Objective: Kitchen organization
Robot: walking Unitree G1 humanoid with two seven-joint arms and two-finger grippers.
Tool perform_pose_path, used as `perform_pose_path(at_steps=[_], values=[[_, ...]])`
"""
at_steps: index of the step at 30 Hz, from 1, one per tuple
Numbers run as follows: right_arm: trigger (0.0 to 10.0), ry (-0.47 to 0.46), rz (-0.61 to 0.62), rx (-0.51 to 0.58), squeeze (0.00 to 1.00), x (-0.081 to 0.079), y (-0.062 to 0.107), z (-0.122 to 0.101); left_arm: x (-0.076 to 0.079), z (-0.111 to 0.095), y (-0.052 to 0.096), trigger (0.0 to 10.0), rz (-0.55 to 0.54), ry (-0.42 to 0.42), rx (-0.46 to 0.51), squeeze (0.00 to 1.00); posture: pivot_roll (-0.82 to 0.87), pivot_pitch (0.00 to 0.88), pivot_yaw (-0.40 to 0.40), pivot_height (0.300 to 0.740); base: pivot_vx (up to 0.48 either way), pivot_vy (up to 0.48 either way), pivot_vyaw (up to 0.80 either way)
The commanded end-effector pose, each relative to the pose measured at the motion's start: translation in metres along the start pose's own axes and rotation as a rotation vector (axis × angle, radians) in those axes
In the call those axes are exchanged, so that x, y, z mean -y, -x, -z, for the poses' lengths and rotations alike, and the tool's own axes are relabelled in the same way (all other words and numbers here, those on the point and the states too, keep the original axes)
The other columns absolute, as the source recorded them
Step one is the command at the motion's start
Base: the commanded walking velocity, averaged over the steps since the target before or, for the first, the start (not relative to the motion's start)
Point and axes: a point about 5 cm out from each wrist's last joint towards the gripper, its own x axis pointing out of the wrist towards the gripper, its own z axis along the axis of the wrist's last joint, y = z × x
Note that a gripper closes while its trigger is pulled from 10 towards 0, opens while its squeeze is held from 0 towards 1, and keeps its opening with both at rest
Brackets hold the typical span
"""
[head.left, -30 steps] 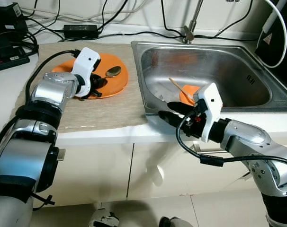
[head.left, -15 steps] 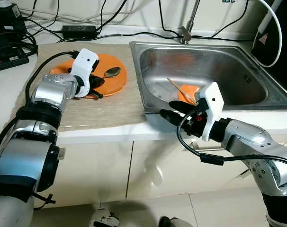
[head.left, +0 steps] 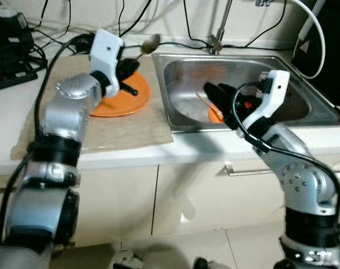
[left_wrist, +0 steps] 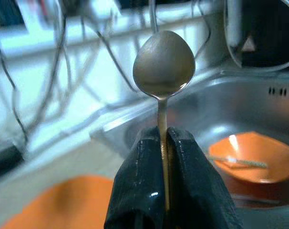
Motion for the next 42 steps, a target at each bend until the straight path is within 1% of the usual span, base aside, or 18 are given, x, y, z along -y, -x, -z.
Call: perform_pose_path(at_steps=[1,2,6,9,10,13,18,19,20,21,22,27,33,37,38,39,40,42], values=[[10.0,-0.064,-0.004,-0.021,1.0,-0.001,0.0,0.007,0.009,-0.008,0.003,0.0,0.0,-0.06,0.043,0.0,0.03,0.023,-0.052,0.74,0.0,0.0,0.0],[10.0,-0.064,-0.004,-0.021,1.0,-0.001,0.0,0.007,0.009,-0.008,0.003,0.0,0.0,-0.06,0.043,0.0,0.03,0.023,-0.052,0.74,0.0,0.0,0.0],[10.0,-0.207,-0.06,0.011,1.0,-0.015,-0.005,0.01,0.034,-0.013,0.01,0.0,0.012,-0.098,0.102,0.0,0.03,0.032,-0.057,0.74,0.0,0.0,0.0],[10.0,-0.236,-0.081,0.023,1.0,-0.018,-0.005,0.009,0.037,-0.013,0.012,0.0,0.0,-0.092,0.113,0.0,0.03,0.033,-0.059,0.74,0.0,0.0,0.0],[10.0,-0.266,-0.109,0.039,1.0,-0.02,-0.005,0.005,0.041,-0.013,0.015,0.0,0.007,-0.096,0.127,0.0,0.03,0.034,-0.06,0.74,0.0,0.0,0.0],[10.0,-0.28,-0.121,0.048,1.0,-0.021,-0.005,0.003,0.044,-0.014,0.017,0.0,0.022,-0.098,0.134,0.0,0.03,0.036,-0.062,0.74,0.0,0.0,0.0],[10.0,-0.315,-0.101,0.096,1.0,-0.017,-0.008,-0.007,0.053,-0.017,0.02,0.0,0.063,-0.12,0.15,0.0,0.03,0.041,-0.064,0.74,0.0,0.0,0.0],[10.0,-0.317,-0.097,0.102,0.89,-0.016,-0.009,-0.009,0.056,-0.019,0.02,0.0,0.073,-0.137,0.163,0.0,0.03,0.041,-0.064,0.74,0.0,0.0,0.0],[10.0,-0.318,-0.096,0.11,0.56,-0.015,-0.01,-0.012,0.059,-0.021,0.02,0.0,0.085,-0.158,0.179,0.0,0.03,0.041,-0.064,0.74,0.0,0.0,0.0],[10.0,-0.318,-0.096,0.11,0.56,-0.015,-0.01,-0.012,0.059,-0.021,0.02,0.0,0.085,-0.158,0.179,0.0,0.03,0.041,-0.064,0.74,0.0,0.0,0.0],[10.0,-0.313,-0.094,0.112,0.0,-0.015,-0.01,-0.013,0.061,-0.022,0.019,0.0,0.096,-0.158,0.182,0.0,0.03,0.041,-0.063,0.74,0.0,0.0,0.0],[10.0,-0.302,-0.066,0.142,0.0,-0.009,-0.015,-0.022,0.069,-0.023,0.018,0.0,0.149,-0.175,0.188,0.0,0.03,0.042,-0.061,0.74,0.0,0.0,0.0],[10.0,-0.3,-0.027,0.169,0.0,0.0,-0.018,-0.031,0.073,-0.027,0.021,0.0,0.188,-0.121,0.239,0.0,0.03,0.043,-0.065,0.74,0.0,0.0,0.0],[10.0,-0.305,-0.04,0.178,0.0,0.0,-0.019,-0.033,0.075,-0.026,0.022,0.0,0.209,-0.128,0.237,0.0,0.03,0.043,-0.066,0.74,0.0,0.0,0.0],[6.2,-0.306,-0.043,0.178,0.0,0.0,-0.019,-0.033,0.075,-0.026,0.023,0.0,0.211,-0.13,0.238,0.0,0.03,0.043,-0.066,0.74,0.0,0.0,0.0],[6.2,-0.306,-0.043,0.178,0.0,0.0,-0.019,-0.033,0.075,-0.026,0.023,0.0,0.211,-0.13,0.238,0.0,0.03,0.043,-0.066,0.74,0.0,0.0,0.0],[0.0,-0.304,-0.057,0.175,0.0,-0.001,-0.019,-0.033,0.075,-0.026,0.023,0.0,0.217,-0.133,0.238,0.0,0.03,0.043,-0.066,0.74,0.0,0.0,0.0],[0.0,-0.299,-0.067,0.17,0.0,-0.002,-0.019,-0.033,0.076,-0.026,0.023,0.0,0.229,-0.138,0.238,0.0,0.04,0.044,-0.066,0.74,0.0,0.0,0.0]])
